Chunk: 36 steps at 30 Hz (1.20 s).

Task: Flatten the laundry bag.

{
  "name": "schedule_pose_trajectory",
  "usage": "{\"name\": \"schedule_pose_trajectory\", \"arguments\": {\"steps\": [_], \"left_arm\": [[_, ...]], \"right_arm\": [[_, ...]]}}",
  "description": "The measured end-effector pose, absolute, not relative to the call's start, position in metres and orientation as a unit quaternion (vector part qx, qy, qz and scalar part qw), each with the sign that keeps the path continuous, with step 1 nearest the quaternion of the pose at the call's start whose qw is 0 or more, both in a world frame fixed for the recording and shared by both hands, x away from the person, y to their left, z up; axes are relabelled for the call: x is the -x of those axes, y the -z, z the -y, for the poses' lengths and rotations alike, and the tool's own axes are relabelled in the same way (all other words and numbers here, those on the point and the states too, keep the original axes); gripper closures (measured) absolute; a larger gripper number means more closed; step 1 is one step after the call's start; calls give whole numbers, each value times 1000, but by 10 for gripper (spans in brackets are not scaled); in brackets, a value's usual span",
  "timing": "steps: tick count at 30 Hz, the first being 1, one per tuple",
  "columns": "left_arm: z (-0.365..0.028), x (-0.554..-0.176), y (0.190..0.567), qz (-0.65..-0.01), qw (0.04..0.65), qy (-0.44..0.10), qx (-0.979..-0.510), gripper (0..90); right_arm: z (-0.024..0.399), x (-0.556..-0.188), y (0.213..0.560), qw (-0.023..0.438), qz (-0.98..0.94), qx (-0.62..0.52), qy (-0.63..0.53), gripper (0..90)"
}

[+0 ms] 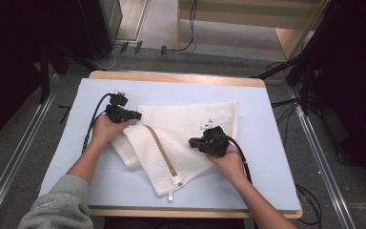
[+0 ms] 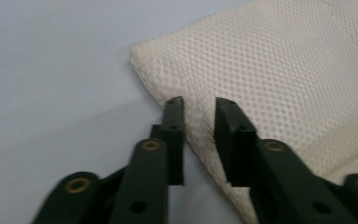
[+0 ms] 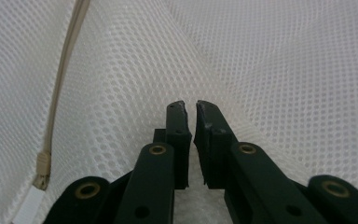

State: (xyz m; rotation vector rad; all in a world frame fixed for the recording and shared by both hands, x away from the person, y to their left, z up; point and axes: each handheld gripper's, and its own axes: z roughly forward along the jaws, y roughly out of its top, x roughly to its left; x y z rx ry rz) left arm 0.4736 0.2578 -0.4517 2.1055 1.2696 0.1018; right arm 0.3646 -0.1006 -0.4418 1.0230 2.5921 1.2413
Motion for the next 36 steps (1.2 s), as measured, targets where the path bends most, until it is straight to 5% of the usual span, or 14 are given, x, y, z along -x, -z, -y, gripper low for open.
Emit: {"name": "schedule_pose_trajectory", "arguments": {"steps": [5,13,19,36], "left_arm": [[-256,-472,451,-487,335,-12,-807,887],[-287,-456,411,-507,383,-56,-770,890],[-329,-450,415,-560,380,-72,-732,887],[-331,-449,420,-562,371,-76,-736,876]], "right_arm": [[94,-361,426,56,-841,-327,-426,793],[88,-349,416,53,-844,-306,-438,755],[87,-335,420,52,-844,-293,-446,710],[55,-277,455,10,-875,-251,-414,679]]}}
